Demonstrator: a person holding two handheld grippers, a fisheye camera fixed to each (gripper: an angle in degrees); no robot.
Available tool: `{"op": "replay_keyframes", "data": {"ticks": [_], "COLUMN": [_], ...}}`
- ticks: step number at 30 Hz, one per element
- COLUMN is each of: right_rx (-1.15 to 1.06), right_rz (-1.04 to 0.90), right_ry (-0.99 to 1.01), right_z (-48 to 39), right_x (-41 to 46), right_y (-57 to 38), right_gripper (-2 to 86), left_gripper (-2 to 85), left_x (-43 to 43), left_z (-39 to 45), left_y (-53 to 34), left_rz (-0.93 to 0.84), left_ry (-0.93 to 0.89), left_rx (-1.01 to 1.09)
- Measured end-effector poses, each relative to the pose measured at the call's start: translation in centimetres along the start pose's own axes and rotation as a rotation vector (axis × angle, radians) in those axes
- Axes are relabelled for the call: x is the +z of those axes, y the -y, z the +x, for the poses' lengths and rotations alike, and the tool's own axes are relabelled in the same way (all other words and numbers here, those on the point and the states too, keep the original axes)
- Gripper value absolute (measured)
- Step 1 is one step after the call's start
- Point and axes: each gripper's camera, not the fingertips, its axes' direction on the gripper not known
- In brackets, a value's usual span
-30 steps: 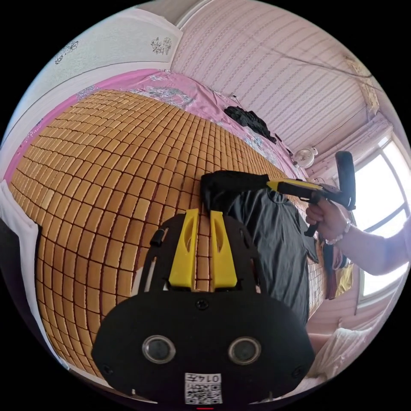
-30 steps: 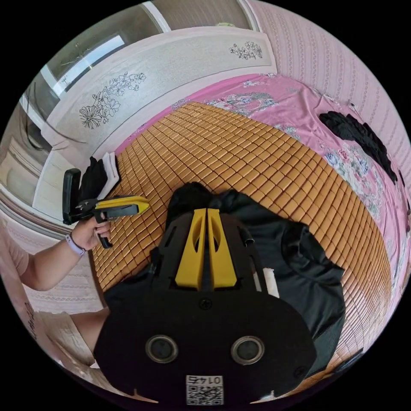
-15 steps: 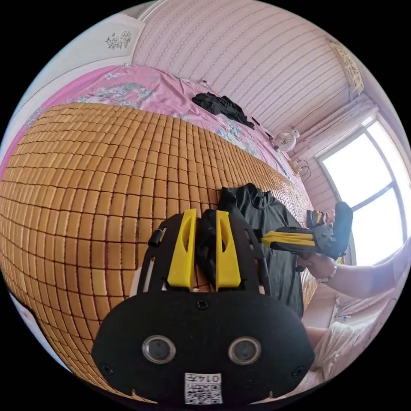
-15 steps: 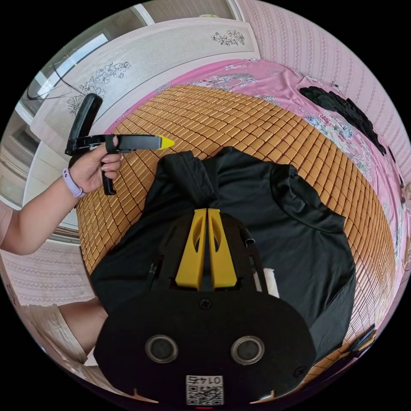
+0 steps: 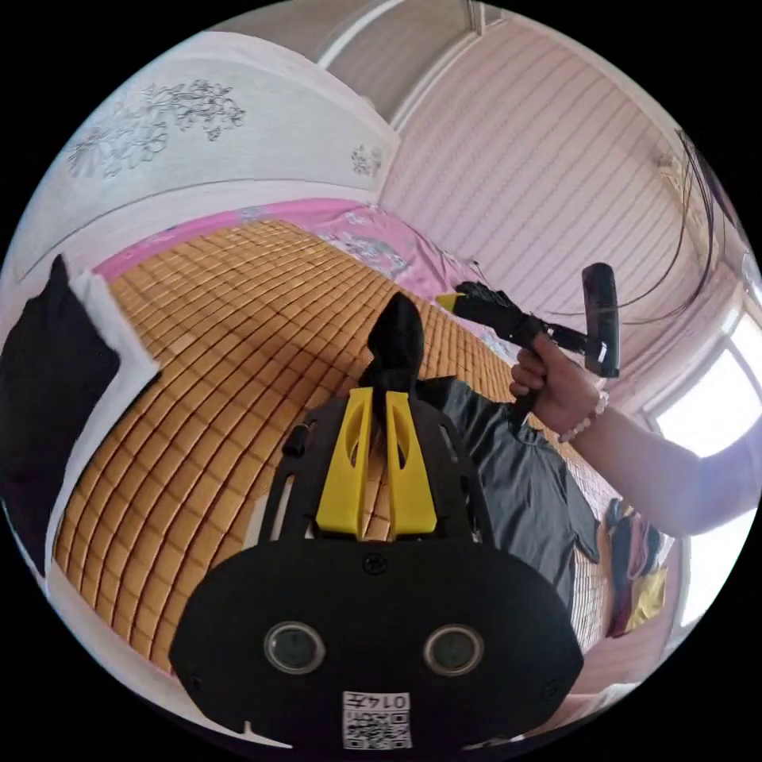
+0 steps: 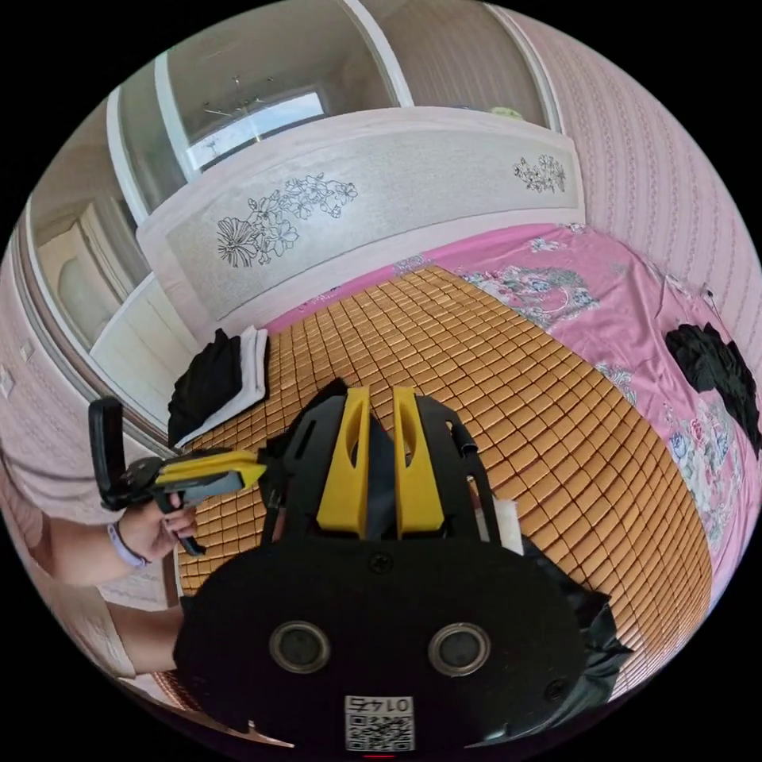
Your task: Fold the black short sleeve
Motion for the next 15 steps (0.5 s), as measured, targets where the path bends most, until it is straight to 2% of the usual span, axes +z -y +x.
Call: {"op": "replay_keyframes", "data": {"ticks": [3,7,15], "right_rx": [0.009,-0.089,-0.202], "right_rz": [-0.043,-0.197,-0.348], "right_ry": [0.022,0.013,0.028], "right_z": [-0.5,-3.1,-9.7], "right_x": [1.3,4.2,11.6], "right_y": [-0.6,-2.4,-1.2], "right_gripper": [4.3,4.2,7.9], "left_gripper": [6.0,6.8,8.7], "left_x": [-1.5,-2.5,-1.3], "left_z": [-2.2,-4.4,-3.5], "left_y": [-3.4,-6.2,-5.2], "left_rz": [-0.053,-0.111,-0.123], "left_ry": [0.085,0.073,0.094], "left_rx": [-0.105,-0.238,-0.175]}}
